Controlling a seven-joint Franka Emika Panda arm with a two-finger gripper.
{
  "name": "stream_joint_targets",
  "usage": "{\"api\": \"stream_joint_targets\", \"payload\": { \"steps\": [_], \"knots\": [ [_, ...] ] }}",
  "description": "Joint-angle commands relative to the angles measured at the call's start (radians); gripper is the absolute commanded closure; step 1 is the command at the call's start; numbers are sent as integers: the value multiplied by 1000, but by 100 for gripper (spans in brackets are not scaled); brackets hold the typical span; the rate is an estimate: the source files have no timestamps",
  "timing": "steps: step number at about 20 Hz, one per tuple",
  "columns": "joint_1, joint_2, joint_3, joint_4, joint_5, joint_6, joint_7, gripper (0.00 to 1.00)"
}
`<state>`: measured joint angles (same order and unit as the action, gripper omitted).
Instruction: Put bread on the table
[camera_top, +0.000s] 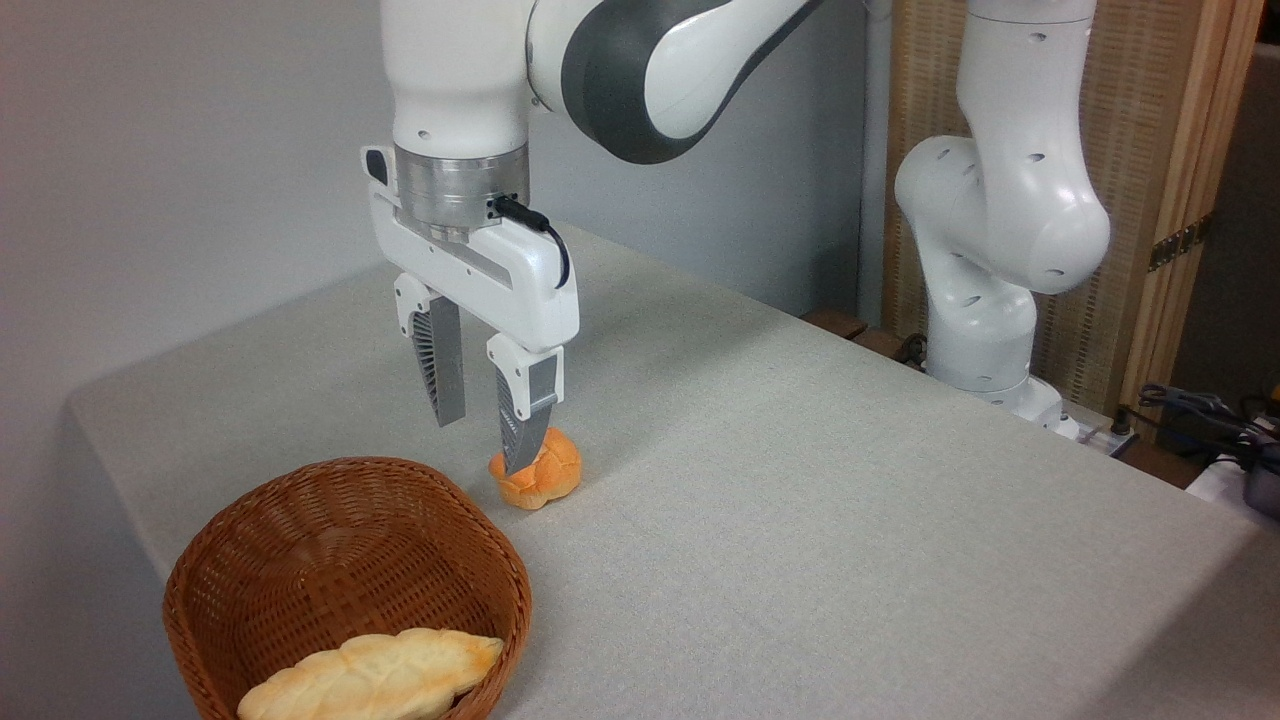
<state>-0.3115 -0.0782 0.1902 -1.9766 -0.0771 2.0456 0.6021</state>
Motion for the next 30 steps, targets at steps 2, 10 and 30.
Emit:
{"api": "stream_joint_targets", "payload": {
  "steps": [2,10,30],
  "knots": [
    [-6,5,8,16,2,-24,-2,0],
    [-8,5,8,18,2,-24,-4,0],
    [-3,169,49,73,31,293,97,0]
  ]
}}
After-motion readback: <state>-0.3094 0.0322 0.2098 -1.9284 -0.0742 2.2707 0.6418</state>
